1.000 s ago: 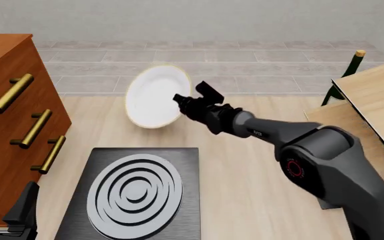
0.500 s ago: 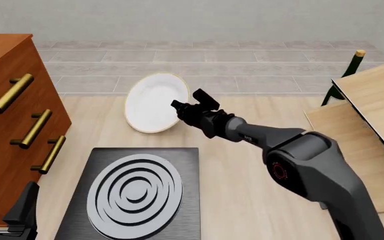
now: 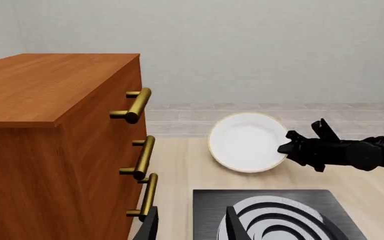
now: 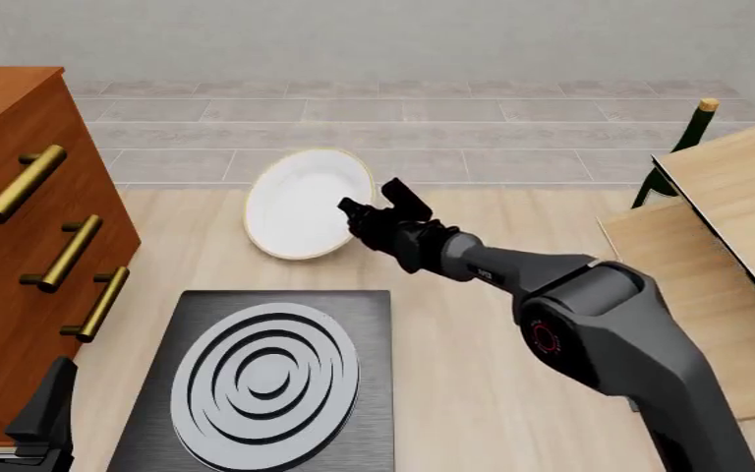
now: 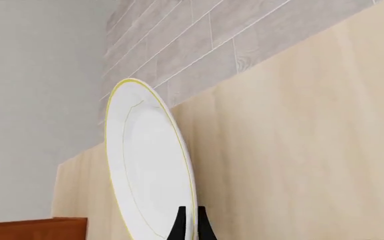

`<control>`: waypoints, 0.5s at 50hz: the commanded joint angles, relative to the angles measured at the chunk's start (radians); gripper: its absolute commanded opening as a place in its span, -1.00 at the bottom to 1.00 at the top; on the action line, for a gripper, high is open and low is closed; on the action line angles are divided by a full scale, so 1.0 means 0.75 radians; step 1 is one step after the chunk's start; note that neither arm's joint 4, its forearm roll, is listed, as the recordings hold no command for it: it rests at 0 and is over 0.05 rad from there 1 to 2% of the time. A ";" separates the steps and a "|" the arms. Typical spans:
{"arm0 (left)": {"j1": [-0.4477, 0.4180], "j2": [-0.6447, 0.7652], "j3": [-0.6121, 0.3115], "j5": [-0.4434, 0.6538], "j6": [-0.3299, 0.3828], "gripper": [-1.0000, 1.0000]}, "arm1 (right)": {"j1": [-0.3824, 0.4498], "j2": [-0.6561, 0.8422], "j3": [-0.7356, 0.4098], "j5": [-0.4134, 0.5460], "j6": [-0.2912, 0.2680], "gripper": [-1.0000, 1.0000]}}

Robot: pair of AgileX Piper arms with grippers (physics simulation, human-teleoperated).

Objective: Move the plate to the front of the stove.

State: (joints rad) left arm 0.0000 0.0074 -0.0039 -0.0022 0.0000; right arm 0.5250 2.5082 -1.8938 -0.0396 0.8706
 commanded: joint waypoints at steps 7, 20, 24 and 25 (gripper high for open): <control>0.000 0.000 0.000 0.000 0.000 1.00 | -0.007 0.022 0.005 0.012 -0.007 -1.00; 0.000 0.000 0.000 0.000 0.000 1.00 | -0.022 0.054 -0.034 0.037 -0.018 -1.00; 0.000 0.000 0.000 0.000 0.000 1.00 | -0.027 0.064 -0.040 0.042 -0.021 -1.00; 0.000 0.000 0.000 0.000 0.000 1.00 | -0.028 0.067 -0.041 0.042 -0.021 -1.00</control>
State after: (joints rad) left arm 0.0000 0.0074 -0.0039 -0.0022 0.0000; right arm 0.5156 2.5322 -1.9208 -0.0238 0.8580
